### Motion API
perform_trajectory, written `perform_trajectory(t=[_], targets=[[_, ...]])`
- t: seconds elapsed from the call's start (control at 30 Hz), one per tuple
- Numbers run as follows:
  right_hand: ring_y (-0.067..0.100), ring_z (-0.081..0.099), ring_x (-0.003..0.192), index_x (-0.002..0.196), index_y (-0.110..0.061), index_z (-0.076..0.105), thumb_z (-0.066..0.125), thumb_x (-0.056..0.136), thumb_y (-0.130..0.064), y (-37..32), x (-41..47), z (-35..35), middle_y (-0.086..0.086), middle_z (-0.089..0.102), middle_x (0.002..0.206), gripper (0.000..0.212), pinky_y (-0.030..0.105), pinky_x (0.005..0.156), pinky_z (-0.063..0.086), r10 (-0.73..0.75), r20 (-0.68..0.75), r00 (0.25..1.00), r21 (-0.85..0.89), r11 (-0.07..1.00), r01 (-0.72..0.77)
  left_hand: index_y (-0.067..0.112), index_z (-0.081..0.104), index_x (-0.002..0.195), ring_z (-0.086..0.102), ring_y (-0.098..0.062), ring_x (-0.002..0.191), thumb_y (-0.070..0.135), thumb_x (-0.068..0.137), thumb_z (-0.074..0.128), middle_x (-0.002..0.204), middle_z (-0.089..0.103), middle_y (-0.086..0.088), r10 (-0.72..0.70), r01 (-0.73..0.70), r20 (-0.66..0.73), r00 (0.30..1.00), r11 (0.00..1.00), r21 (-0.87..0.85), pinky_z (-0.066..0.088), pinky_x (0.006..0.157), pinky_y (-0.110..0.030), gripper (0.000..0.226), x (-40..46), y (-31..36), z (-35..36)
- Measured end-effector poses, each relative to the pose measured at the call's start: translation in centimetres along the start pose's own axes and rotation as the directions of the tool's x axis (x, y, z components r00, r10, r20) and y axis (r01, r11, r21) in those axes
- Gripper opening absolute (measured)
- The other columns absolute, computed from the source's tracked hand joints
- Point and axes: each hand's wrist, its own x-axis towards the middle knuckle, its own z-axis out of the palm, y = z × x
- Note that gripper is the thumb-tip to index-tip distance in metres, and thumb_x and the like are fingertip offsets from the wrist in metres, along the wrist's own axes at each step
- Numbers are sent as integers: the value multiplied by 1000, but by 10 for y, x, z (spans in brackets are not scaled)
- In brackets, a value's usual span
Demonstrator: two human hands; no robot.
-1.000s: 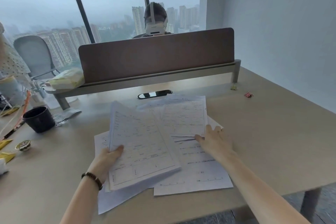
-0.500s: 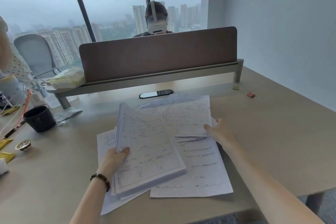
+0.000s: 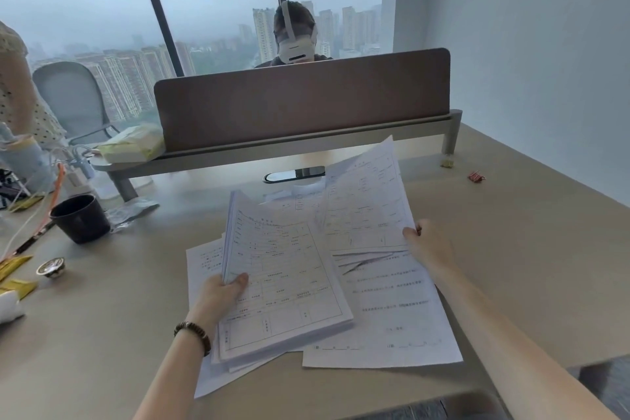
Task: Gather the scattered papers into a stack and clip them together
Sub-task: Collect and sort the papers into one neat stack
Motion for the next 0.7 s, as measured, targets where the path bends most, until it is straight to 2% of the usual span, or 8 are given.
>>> perform_trajectory(t=[0.1, 0.17, 0.27, 0.37, 0.5, 0.6, 0.7], targets=[[24, 64, 75, 91, -12, 59, 56, 91, -20, 0, 0, -5, 4, 67, 87, 8, 35, 64, 52, 52, 64, 997, 86, 995, -58, 6, 67, 104, 71, -32, 88, 21, 96, 61, 97, 74, -14, -4, 4, -6, 1000, 1000, -10, 57, 80, -38, 18, 0, 0, 2], [25, 70, 82, 98, -14, 64, 61, 93, -21, 1, -1, -6, 6, 71, 96, 9, 37, 70, 60, 78, 135, 988, 127, 987, -96, 5, 66, 106, 71, -32, 89, 22, 96, 62, 98, 74, -15, -5, 5, -5, 1000, 1000, 2, 58, 82, -41, 20, 0, 0, 2], [19, 67, 75, 90, -15, 66, 63, 98, -21, -6, -5, -10, 7, 71, 94, 10, 29, 59, 53, 44, 181, 982, 120, 991, -66, 6, 67, 104, 71, -32, 88, 23, 96, 62, 95, 74, -13, -8, 8, -3, 1000, 1000, 6, 58, 85, -43, 19, 2, -1, 1], [22, 71, 74, 100, -5, 72, 65, 97, -19, -23, -7, -21, 8, 73, 88, 16, 29, 58, 56, -4, 167, 986, 189, 982, -28, 6, 67, 103, 72, -31, 87, 22, 96, 62, 95, 74, -13, -13, 13, 1, 1000, 1000, 4, 58, 81, -40, 19, 2, -2, 1], [26, 73, 84, 96, -13, 71, 67, 95, -16, -60, -19, -41, 8, 75, 97, 5, 40, 76, 62, -140, 176, 975, 306, 949, 81, 5, 67, 103, 72, -31, 86, 23, 95, 63, 93, 75, -12, -18, 18, 2, 1000, 1000, 4, 58, 78, -39, 20, 4, -3, 1], [28, 74, 93, 114, -8, 67, 67, 95, -12, -86, -30, -51, 9, 74, 108, 19, 39, 79, 62, -210, 205, 956, 382, 916, 120, 5, 68, 103, 72, -32, 87, 24, 95, 64, 94, 75, -12, -14, 14, -6, 1000, 1000, 10, 59, 83, -43, 21, 6, -4, 1], [29, 75, 97, 121, -10, 64, 68, 92, -3, -103, -38, -61, 10, 75, 113, 30, 41, 83, 62, -280, 300, 912, 513, 853, 93, 6, 68, 101, 72, -32, 87, 23, 95, 63, 94, 75, -13, -6, 6, 2, 1000, 1000, 1, 59, 84, -45, 18, 4, -5, 1]])
